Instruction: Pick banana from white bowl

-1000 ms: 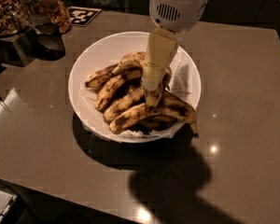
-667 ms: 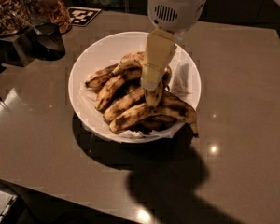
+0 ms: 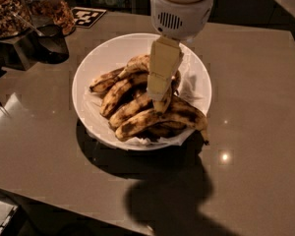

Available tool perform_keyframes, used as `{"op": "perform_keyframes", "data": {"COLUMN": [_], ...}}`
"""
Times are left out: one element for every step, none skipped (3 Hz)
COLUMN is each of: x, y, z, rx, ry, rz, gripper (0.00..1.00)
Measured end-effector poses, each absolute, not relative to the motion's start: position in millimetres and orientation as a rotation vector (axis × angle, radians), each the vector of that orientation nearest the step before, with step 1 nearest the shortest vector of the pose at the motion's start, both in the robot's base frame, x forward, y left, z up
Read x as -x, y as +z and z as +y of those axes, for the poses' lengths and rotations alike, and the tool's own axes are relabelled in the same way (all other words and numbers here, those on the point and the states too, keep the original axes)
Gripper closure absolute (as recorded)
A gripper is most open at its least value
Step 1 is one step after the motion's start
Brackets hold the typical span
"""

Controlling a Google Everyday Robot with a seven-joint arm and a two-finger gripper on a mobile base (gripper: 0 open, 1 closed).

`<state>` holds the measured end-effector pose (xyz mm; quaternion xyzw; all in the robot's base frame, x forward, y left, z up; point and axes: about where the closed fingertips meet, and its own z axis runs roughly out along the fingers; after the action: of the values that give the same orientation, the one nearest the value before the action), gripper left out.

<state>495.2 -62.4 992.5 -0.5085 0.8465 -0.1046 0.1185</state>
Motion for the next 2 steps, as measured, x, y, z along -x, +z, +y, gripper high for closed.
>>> {"op": "perform_keyframes", "data": {"x": [-495.2,-499.1], "y": [992.5,988.5], "z": [-62.4,-46.9], "rx": [1.487,1.477], "ry": [-0.306,-0.309], "rz": [2.475,2.492], "gripper": [0.0,0.0]}}
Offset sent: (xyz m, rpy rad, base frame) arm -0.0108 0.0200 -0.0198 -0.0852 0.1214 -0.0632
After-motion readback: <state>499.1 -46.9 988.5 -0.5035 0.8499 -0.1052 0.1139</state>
